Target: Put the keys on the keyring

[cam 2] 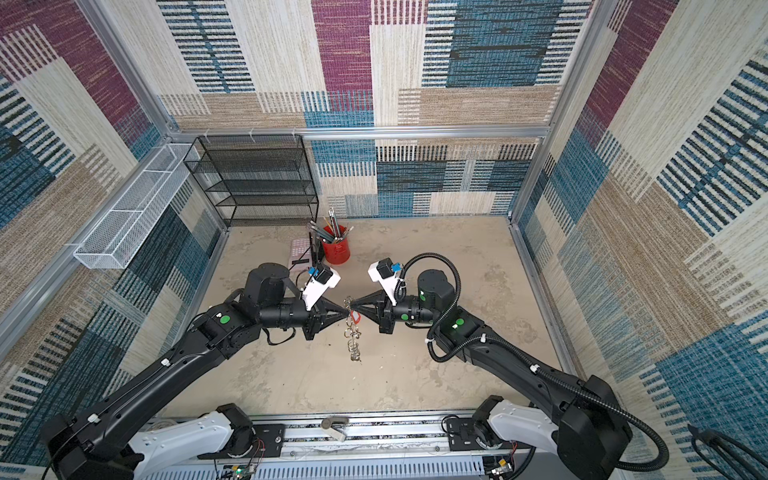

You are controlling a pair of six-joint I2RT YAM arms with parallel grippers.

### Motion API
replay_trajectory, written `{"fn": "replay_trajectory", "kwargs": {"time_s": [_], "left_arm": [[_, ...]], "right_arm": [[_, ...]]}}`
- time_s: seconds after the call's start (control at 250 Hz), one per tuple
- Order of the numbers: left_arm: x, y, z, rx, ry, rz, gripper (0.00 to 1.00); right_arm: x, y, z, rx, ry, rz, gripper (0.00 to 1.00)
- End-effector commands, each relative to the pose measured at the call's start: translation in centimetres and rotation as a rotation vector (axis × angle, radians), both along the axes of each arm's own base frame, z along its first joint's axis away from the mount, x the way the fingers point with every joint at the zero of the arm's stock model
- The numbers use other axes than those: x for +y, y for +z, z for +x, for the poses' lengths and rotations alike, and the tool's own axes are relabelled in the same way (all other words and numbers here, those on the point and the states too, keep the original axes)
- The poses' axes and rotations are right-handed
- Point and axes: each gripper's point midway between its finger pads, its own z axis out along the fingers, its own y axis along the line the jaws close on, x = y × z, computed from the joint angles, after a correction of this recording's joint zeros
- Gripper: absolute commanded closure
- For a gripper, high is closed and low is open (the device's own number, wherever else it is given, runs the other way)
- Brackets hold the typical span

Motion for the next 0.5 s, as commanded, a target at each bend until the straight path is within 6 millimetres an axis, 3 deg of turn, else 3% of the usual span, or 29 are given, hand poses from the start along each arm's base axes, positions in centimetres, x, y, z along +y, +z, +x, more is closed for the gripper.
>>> {"fn": "replay_trajectory", "kwargs": {"time_s": [0.0,0.496], "left_arm": [[-0.2,1.0,-0.2,-0.006,-0.009,-0.033,1.0],[0.1,1.2,-0.7,-0.001,0.006,-0.065,1.0]], "right_arm": [[0.0,0.5,0.7,-0.029,-0.033,0.005,1.0],[-0.5,-0.3,2.1,-0.008,-0.131,-0.017,1.0]]}}
